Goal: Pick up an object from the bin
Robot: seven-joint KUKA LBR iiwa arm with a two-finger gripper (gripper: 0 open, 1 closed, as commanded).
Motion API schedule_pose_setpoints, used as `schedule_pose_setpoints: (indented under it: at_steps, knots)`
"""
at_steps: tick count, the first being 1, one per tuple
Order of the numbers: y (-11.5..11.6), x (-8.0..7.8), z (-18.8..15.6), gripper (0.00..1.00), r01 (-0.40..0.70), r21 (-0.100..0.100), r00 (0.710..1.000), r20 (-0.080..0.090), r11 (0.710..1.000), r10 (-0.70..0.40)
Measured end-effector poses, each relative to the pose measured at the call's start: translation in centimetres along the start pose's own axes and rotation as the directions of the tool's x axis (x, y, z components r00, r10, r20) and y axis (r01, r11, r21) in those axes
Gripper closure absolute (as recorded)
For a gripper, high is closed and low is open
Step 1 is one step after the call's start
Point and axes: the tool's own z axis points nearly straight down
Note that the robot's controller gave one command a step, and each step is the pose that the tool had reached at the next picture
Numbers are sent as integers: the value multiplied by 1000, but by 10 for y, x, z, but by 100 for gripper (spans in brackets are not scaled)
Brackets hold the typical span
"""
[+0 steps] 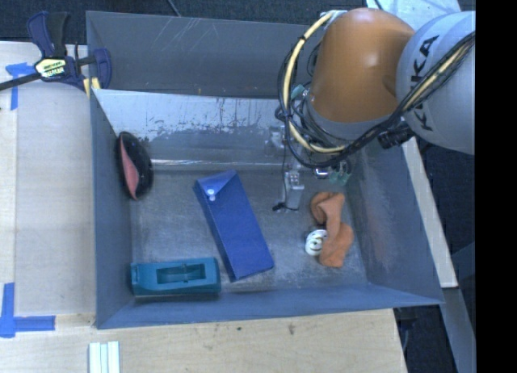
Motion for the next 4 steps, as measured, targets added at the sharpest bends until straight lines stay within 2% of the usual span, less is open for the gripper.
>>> schedule_pose_setpoints:
  at_steps: [2, 3, 4]
  knots:
    - [-3, -2, -2, 0, 5, -2, 1000, 11, 1000, -5]
    - [-40, 24, -12, 0, 180, 3, 984, -2, 984, -180]
    - [-61, 17, -25, 0, 309, 6, 951, 20, 951, -309]
